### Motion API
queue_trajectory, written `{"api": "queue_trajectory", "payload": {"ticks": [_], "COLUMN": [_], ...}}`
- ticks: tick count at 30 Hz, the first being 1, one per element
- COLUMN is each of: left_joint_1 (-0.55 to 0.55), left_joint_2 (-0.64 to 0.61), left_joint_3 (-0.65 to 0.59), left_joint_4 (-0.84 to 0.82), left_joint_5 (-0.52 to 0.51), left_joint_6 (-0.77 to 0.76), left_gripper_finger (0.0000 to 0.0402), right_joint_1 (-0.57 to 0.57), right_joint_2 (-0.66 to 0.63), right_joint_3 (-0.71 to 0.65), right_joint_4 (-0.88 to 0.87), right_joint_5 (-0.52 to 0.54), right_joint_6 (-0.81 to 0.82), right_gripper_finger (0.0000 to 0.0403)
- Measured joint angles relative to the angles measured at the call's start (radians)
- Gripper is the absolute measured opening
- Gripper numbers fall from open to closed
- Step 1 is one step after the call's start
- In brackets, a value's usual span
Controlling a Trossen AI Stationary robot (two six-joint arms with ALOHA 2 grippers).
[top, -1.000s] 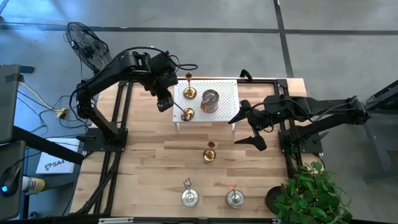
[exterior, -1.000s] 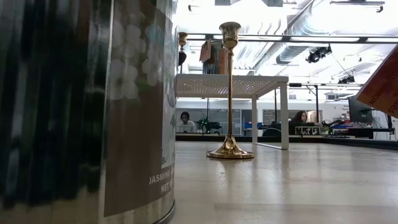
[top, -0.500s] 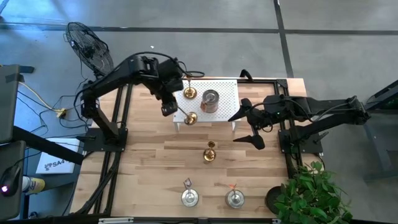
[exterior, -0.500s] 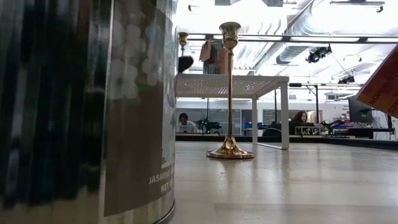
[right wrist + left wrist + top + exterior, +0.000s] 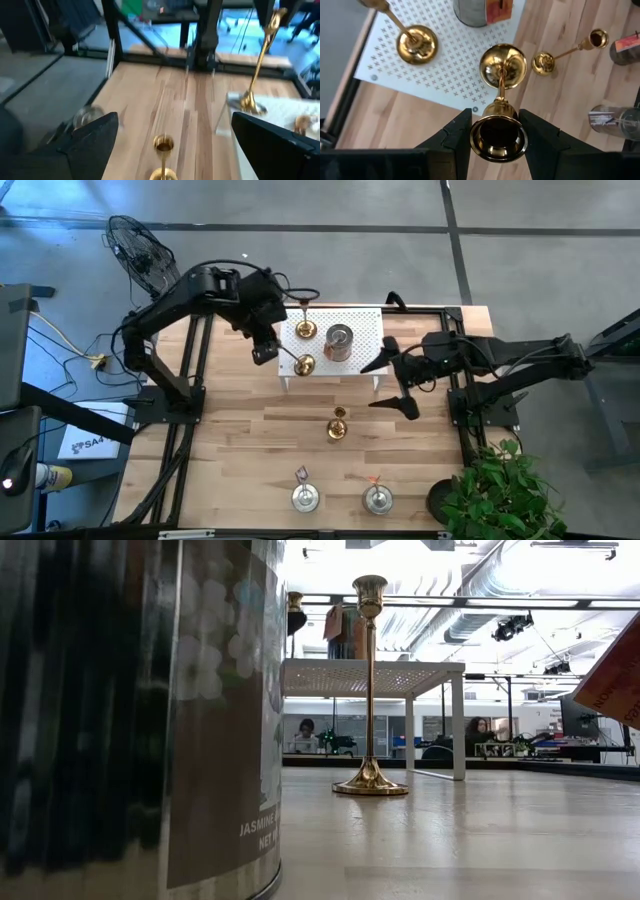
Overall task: Pick & Place candle stick holders
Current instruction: Put the bottom gold candle holder on the shelf aligned with the other gold candle holder
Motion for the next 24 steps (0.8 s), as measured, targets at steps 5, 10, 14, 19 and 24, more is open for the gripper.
{"api": "queue_trajectory", "payload": {"ticks": [5, 10, 14, 19, 24], "left_joint_1": [0.0, -0.014, -0.058, -0.139, -0.211], "left_joint_2": [-0.001, -0.003, -0.003, 0.007, 0.033], "left_joint_3": [0.044, 0.053, 0.053, 0.052, 0.052], "left_joint_4": [0.002, 0.001, 0.001, 0.006, 0.126], "left_joint_5": [-0.035, -0.043, -0.069, -0.169, -0.189], "left_joint_6": [0.002, 0.017, 0.015, -0.011, 0.006], "left_gripper_finger": [0.0135, 0.0135, 0.0135, 0.0135, 0.0135], "right_joint_1": [-0.006, -0.024, -0.028, -0.026, -0.027], "right_joint_2": [0.097, 0.194, 0.236, 0.235, 0.232], "right_joint_3": [0.0, 0.017, 0.056, 0.093, 0.102], "right_joint_4": [0.183, 0.249, 0.249, 0.242, 0.223], "right_joint_5": [0.008, 0.06, 0.106, 0.125, 0.127], "right_joint_6": [-0.019, -0.035, -0.077, -0.084, -0.066], "right_gripper_finger": [0.0385, 0.0384, 0.0384, 0.0384, 0.0384]}}
